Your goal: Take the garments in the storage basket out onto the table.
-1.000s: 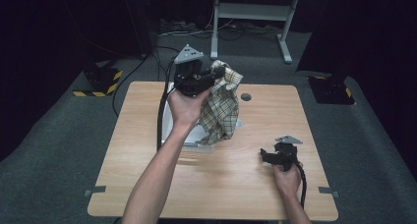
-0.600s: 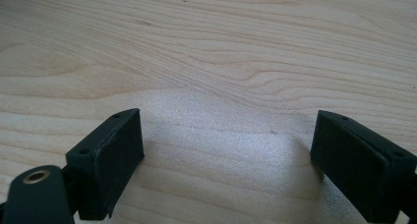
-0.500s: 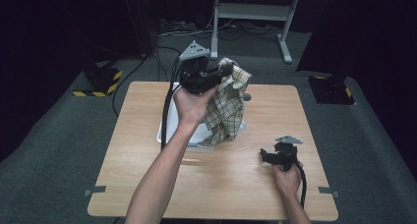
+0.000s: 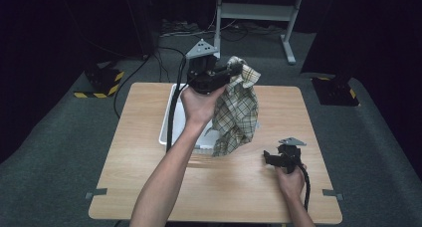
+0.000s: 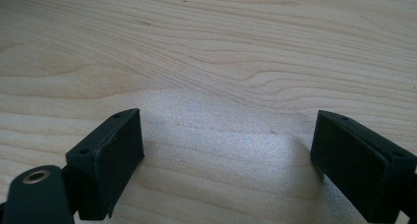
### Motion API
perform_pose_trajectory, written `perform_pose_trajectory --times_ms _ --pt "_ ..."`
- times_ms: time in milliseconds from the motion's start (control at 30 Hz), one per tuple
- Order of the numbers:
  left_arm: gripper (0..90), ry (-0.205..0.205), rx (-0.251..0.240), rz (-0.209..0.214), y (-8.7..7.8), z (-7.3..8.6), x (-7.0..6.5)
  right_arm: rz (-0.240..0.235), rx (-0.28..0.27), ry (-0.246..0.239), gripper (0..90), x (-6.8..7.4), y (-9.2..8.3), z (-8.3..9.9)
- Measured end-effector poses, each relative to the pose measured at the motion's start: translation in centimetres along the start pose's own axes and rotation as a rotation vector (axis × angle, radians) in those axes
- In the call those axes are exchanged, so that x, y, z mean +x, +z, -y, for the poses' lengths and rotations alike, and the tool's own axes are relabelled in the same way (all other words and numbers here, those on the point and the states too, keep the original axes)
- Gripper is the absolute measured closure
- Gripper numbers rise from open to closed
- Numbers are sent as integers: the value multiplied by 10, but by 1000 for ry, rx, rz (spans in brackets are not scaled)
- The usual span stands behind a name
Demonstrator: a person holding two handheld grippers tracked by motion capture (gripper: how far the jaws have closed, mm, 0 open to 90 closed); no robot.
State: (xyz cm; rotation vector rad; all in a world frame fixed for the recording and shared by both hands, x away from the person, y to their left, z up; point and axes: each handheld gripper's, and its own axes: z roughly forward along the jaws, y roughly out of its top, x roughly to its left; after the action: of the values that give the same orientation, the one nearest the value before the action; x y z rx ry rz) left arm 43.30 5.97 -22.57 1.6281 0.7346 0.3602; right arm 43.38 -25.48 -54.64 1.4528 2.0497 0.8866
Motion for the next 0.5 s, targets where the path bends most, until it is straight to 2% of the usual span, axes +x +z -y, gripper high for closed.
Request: perform_pose_trajectory --times_ms 500 --pt "872 1 5 34 9 -2 -7 0 0 1 116 0 0 0"
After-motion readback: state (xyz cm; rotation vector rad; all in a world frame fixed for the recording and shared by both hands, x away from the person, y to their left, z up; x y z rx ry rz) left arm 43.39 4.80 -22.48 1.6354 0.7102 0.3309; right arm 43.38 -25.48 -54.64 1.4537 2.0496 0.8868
